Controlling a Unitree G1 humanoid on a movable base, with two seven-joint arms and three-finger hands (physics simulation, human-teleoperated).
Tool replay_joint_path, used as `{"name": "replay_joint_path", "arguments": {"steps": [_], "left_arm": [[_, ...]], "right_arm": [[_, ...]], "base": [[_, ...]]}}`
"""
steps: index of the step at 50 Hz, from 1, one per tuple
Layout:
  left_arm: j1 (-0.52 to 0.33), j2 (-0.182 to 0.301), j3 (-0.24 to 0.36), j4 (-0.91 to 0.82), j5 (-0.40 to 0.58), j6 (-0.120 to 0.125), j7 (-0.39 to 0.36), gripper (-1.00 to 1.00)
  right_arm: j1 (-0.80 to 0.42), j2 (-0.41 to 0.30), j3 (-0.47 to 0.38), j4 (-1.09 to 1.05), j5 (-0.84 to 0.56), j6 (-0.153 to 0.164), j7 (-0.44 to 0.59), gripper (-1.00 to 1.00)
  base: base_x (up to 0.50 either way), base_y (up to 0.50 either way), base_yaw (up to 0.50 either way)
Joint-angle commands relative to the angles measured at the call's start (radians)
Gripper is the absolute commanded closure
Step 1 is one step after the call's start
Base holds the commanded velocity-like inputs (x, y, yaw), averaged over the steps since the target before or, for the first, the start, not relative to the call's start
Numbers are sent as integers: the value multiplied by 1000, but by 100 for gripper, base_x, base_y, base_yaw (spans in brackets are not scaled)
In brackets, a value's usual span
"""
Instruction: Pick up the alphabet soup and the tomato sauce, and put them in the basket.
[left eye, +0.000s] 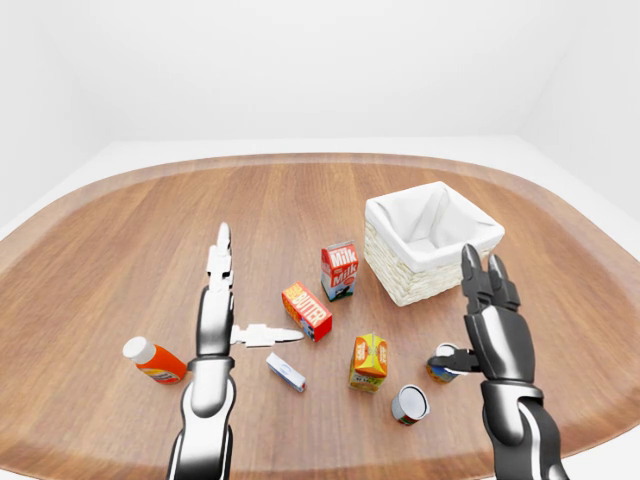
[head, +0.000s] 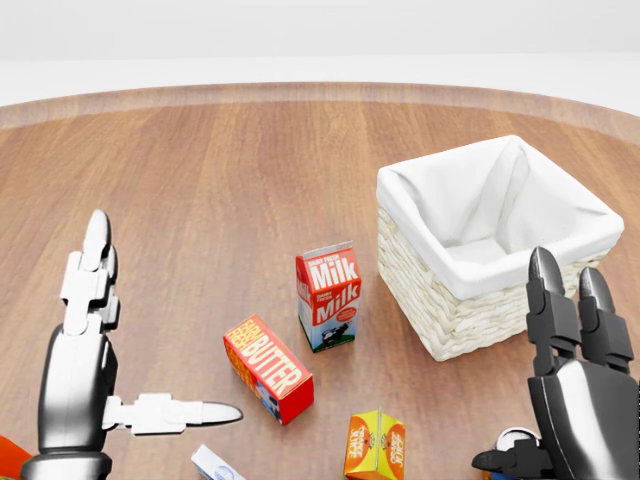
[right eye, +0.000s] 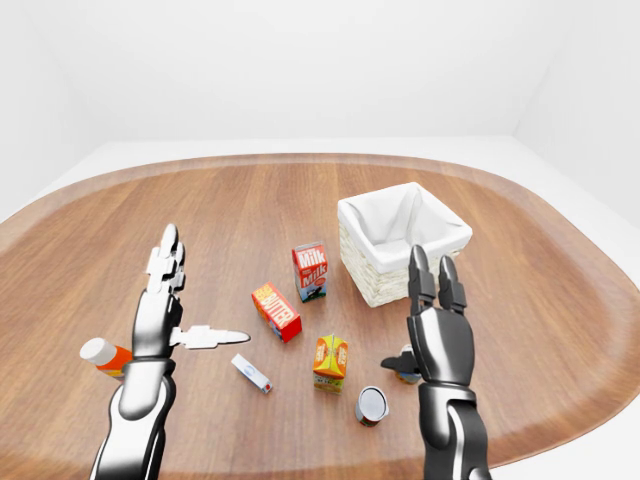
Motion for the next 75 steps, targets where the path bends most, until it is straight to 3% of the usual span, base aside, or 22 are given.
{"name": "replay_joint_path", "arguments": {"steps": [1,32,59,75], "left_arm": [[0,3,0,-10,7,0,-3,-100],[2,3,1,-2,8,0,-3,-100],[1,3,2,-1,6,0,0,-100],[2,3,0,-9,9,0,-3,-100]], "right_arm": [[4,-14,-7,42,-64,0,5,-100],[11,-38,-19,136,-137,0,37,-100],[-13,-79,-16,283,-224,0,-33,-100],[-108,-136,10,508,-206,0,-117,-100]], "base": [[0,0,0],[0,0,0],[0,0,0],[0,0,0]]}}
